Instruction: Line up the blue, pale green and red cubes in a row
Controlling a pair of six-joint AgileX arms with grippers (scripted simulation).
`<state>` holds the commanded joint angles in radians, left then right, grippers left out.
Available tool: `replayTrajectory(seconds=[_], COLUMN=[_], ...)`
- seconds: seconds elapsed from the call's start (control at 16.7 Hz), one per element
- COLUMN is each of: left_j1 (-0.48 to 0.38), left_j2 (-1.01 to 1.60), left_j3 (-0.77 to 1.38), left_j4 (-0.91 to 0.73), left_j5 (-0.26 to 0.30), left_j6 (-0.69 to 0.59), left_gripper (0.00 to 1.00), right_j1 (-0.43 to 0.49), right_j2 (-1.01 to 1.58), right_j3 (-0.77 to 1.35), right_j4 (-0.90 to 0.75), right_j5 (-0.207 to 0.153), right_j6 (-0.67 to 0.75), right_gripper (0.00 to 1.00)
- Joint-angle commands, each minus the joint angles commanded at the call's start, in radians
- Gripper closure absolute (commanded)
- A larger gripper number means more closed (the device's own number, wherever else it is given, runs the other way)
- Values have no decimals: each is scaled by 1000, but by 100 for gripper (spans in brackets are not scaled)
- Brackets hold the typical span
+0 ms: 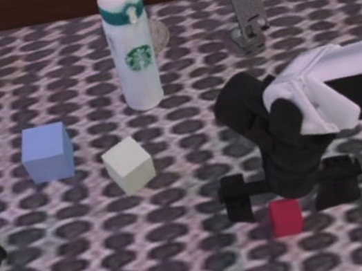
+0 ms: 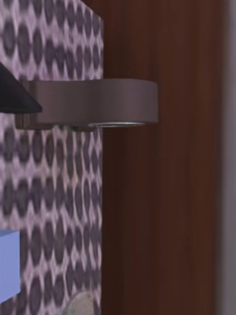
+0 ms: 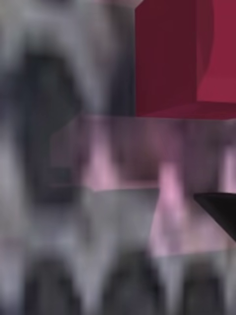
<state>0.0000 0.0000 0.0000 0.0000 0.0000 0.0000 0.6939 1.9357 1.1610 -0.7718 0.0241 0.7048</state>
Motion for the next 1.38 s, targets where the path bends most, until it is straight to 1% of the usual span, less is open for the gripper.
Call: replayTrajectory(seconds=[0.3,0.42,0.6,0.78,1.14,1.38], left_j1=[0,0,0,0,-10,-60], left_j2=[0,0,0,0,30,217], left_j3=[0,0,0,0,31,216], left_j4=[0,0,0,0,-20,-139], left_j5=[0,0,0,0,1,2], left_j6=[0,0,0,0,10,68], left_gripper=[0,0,0,0,0,0], right_j1=[1,2,9,12,11,17], right_j2=[-6,-29,-78,-111,-137,-314], right_j3=[14,50,118,153,123,-21], right_j4=[-17,-77,-209,-263,-241,-137], right_j5=[0,0,-1,0,-2,-8], right_j6=[2,5,5,1,-12,-80], right_gripper=[0,0,0,0,0,0])
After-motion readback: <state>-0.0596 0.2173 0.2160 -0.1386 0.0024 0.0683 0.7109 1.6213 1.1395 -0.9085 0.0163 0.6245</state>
